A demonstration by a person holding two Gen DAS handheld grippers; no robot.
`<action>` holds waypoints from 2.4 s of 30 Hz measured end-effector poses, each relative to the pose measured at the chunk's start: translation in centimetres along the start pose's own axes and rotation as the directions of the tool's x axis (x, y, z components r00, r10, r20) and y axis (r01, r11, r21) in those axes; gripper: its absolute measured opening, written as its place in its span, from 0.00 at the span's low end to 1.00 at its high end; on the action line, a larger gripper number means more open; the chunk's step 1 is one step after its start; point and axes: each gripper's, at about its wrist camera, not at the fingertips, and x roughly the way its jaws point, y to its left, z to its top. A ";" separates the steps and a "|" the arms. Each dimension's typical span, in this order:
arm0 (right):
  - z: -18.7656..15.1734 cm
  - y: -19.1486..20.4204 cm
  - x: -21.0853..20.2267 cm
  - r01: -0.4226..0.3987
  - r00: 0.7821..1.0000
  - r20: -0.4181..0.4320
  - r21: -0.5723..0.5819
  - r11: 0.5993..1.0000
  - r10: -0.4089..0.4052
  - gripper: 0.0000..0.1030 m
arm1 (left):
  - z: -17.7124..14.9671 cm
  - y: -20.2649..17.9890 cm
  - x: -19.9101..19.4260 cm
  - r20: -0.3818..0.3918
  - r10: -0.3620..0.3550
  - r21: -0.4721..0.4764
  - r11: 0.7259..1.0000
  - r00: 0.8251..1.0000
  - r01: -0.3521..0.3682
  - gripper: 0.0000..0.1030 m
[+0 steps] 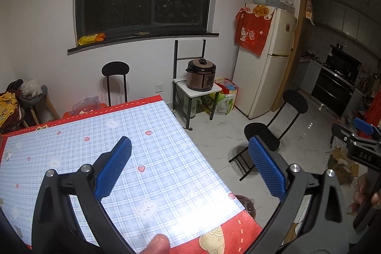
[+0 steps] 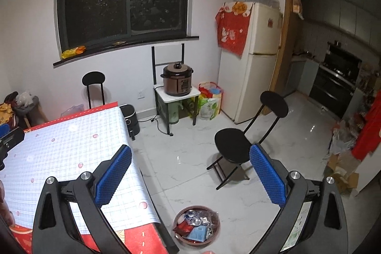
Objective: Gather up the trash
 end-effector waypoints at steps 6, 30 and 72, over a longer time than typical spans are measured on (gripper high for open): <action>-0.2 0.3 -0.5 0.004 1.000 0.001 0.007 1.000 -0.004 0.94 | -0.2 -0.1 -0.1 0.000 -0.016 0.006 1.000 1.000 0.016 0.94; -0.7 0.4 -1.5 0.039 0.999 -0.005 0.026 0.999 -0.039 0.94 | -0.1 -1.7 -0.1 -0.004 -0.047 0.050 0.998 0.999 0.047 0.94; -1.1 -1.7 -1.7 0.093 0.995 -0.027 0.086 0.992 -0.091 0.94 | -0.2 -4.4 0.7 -0.021 -0.083 0.119 0.989 0.996 0.085 0.94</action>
